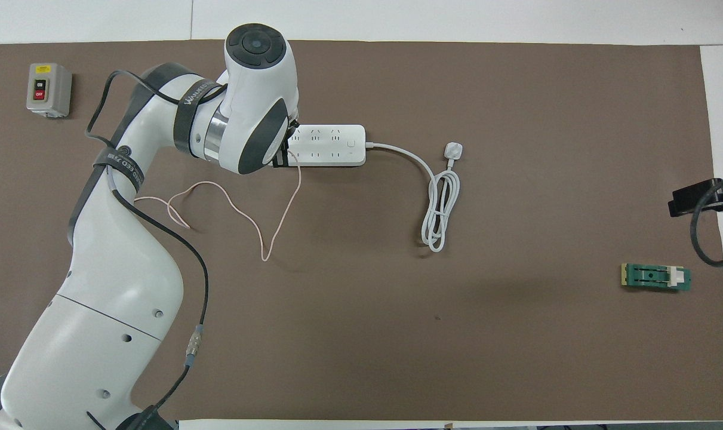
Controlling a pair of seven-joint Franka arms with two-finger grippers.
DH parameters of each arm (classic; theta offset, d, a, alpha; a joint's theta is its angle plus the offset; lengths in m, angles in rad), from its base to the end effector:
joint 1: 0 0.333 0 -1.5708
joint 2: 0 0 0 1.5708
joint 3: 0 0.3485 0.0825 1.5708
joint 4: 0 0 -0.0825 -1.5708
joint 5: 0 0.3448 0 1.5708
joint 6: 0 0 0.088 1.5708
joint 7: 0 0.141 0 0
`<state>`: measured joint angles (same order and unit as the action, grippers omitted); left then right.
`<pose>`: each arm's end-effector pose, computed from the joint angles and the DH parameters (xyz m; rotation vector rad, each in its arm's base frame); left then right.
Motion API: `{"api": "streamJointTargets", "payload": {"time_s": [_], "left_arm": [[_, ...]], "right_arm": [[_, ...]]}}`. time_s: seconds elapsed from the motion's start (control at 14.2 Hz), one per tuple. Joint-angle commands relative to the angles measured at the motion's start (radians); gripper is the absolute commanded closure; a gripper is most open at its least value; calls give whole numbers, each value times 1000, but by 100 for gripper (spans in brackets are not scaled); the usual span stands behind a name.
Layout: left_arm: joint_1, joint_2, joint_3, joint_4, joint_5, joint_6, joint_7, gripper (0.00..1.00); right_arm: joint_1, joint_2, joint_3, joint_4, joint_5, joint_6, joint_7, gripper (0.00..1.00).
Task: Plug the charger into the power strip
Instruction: 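Push the pink charger into the strip socket with the left gripper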
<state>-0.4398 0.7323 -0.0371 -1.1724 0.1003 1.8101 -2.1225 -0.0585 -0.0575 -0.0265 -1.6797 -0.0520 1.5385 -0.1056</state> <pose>0.6497 -0.3143 0.3538 -2.0839 -2.2012 -0.0656 0.4844 -0.0492 0.6026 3.0961 0.0328 -0.1365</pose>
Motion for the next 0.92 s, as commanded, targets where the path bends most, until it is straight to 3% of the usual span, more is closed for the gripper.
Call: {"api": "streamJointTargets", "payload": {"time_s": [0.0,0.85], "left_arm": [[-10,18,6,-27,7,2,21,100],[3,15,6,-61,4,0,81,100]], "right_arm": [[-21,-16,16,-8,12,-11,-3,0],[-23,-16,13,-8,12,-11,-5,0]]}}
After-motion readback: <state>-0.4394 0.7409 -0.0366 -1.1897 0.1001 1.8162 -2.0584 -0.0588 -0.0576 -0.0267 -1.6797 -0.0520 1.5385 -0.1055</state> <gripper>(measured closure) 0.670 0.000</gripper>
